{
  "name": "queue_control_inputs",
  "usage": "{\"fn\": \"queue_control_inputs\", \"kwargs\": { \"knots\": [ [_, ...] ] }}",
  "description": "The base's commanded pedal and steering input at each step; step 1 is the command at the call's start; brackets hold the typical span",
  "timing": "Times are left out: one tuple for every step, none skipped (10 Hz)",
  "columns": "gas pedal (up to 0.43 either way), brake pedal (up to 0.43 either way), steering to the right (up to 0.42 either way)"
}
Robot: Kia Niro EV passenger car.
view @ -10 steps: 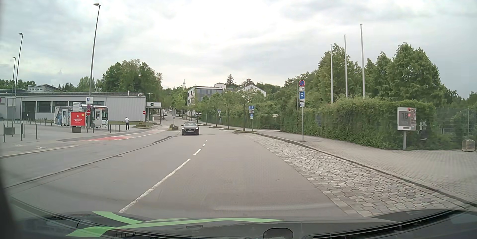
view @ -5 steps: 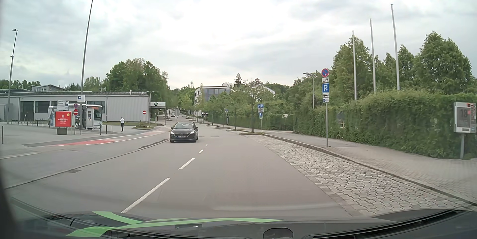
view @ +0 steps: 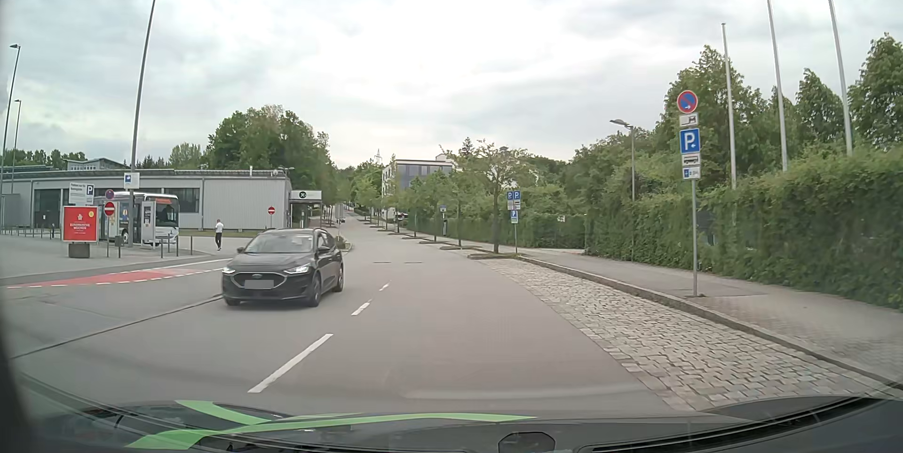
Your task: Follow the waypoints while adhering to traffic rules and regulations
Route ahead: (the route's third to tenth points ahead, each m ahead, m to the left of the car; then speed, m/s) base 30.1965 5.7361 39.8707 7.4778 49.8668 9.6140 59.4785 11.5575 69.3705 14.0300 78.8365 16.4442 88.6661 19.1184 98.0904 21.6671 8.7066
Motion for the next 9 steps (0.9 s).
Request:
{"fn": "queue_control_inputs", "kwargs": {
  "knots": [
    [0.118,0.000,-0.031],
    [0.118,0.000,-0.030],
    [0.118,0.000,-0.030],
    [0.118,0.000,-0.030],
    [0.118,0.000,-0.030],
    [0.118,0.000,-0.030],
    [0.118,0.000,-0.030],
    [0.118,0.000,-0.029],
    [0.118,0.000,-0.029]
  ]
}}
